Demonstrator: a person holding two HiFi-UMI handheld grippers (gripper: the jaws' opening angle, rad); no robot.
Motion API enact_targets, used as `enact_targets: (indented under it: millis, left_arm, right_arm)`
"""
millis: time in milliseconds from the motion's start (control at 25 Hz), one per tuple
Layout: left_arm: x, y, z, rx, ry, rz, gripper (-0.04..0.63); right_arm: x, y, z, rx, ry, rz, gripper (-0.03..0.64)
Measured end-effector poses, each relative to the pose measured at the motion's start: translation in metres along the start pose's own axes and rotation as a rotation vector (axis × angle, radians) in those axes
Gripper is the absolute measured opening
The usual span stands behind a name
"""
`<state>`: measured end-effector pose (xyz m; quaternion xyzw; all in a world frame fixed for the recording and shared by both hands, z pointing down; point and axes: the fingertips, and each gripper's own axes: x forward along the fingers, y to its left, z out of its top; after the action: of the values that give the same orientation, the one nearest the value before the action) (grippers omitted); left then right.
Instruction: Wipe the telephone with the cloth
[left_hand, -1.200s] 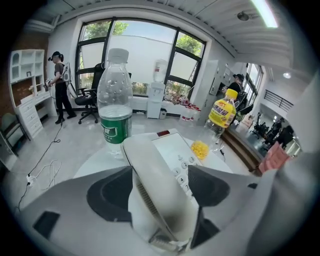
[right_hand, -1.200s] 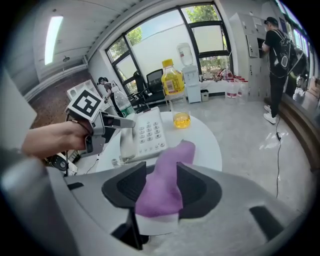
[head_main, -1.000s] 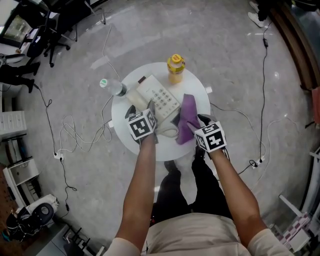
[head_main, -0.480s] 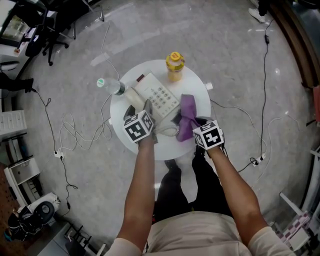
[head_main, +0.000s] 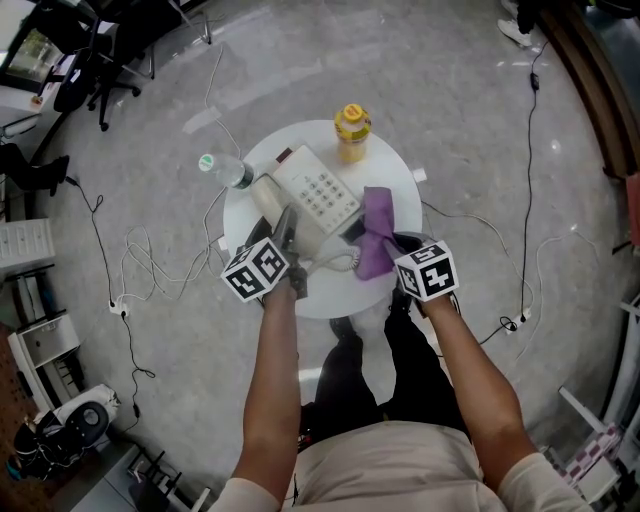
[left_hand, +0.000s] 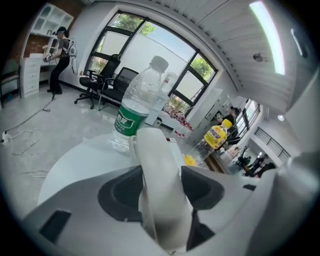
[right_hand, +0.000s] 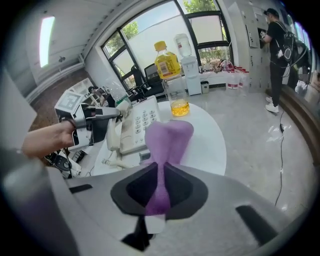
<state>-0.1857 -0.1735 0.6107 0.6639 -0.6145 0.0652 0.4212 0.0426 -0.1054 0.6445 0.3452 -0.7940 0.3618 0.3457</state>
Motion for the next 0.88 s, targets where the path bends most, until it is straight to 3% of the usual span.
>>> enact_targets:
  millis: [120,240,360,560,720,880]
  left_arm:
    - [-0.008,-0.008,-0.002,-0.078,-0.014,-0.106,0.235]
    - [-0.014,-0.007,-0.003,-0.142,-0.023,-0.159,0.232]
    - [-0.021,-0.007,-0.005,-0.236,-0.045,-0.219,0.229]
    - [-0.045,-0.011,0.000,-0.295,-0.101,-0.313,0.225]
    - [-0.068,-0.018,0.005,-0.433,-0.143,-0.382,0.224]
    - [-0.090,-0.025,0.015,-0.473,-0.172,-0.489,0.222]
  right_arm:
    - [-0.006,0.008,0.008,0.076,-0.054,0.062,0.031]
    - [-0.010,0.015,0.014,0.121,-0.093,0.103,0.029]
    - [-0.013,0.020,0.017,0.119,-0.106,0.115,0.029]
    - [-0.022,0.032,0.024,0.098,-0.125,0.125,0.031]
    - [-0.031,0.041,0.031,0.085,-0.147,0.140,0.031]
    - [-0.040,0.063,0.050,0.061,-0.188,0.177,0.031]
